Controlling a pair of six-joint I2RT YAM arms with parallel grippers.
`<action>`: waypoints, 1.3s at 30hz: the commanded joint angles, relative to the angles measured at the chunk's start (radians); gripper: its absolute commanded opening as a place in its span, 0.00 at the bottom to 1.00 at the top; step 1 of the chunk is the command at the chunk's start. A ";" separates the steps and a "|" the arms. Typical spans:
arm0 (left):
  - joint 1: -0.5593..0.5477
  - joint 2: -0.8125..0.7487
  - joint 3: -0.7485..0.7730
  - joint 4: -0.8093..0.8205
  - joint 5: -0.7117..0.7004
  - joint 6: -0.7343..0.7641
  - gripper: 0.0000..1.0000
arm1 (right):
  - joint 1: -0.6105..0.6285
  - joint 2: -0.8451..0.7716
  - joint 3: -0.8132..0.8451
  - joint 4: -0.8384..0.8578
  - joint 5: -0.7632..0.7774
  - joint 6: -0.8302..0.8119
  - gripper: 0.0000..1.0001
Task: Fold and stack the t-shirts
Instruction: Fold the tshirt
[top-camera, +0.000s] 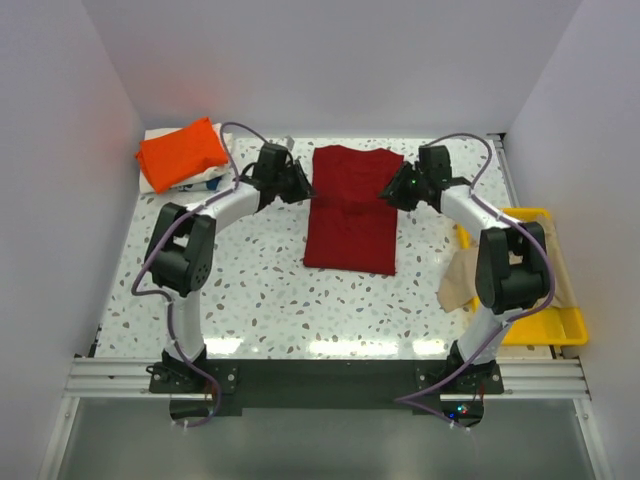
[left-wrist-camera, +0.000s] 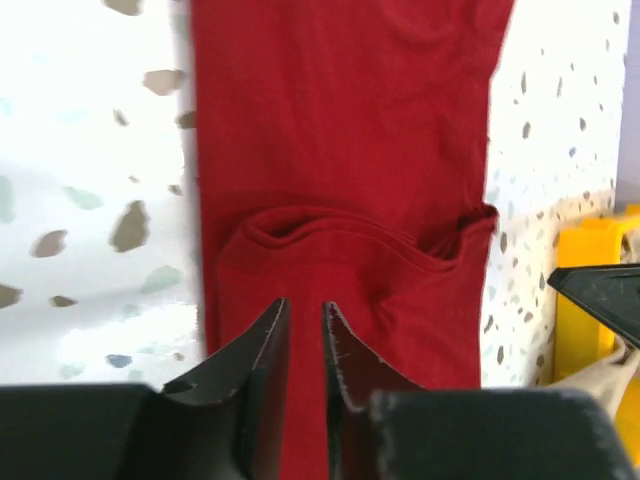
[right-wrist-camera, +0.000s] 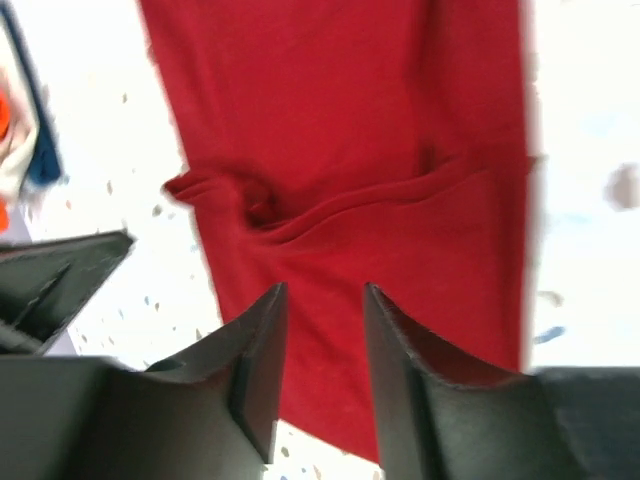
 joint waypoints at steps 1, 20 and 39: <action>-0.049 -0.050 -0.012 0.080 0.028 0.006 0.21 | 0.082 -0.051 -0.008 0.041 0.060 -0.069 0.38; -0.027 0.271 0.166 0.044 0.007 0.040 0.00 | -0.017 0.305 0.193 -0.043 0.040 -0.104 0.18; 0.005 0.234 0.224 0.064 0.102 0.073 0.03 | -0.050 0.300 0.372 -0.133 0.031 -0.159 0.24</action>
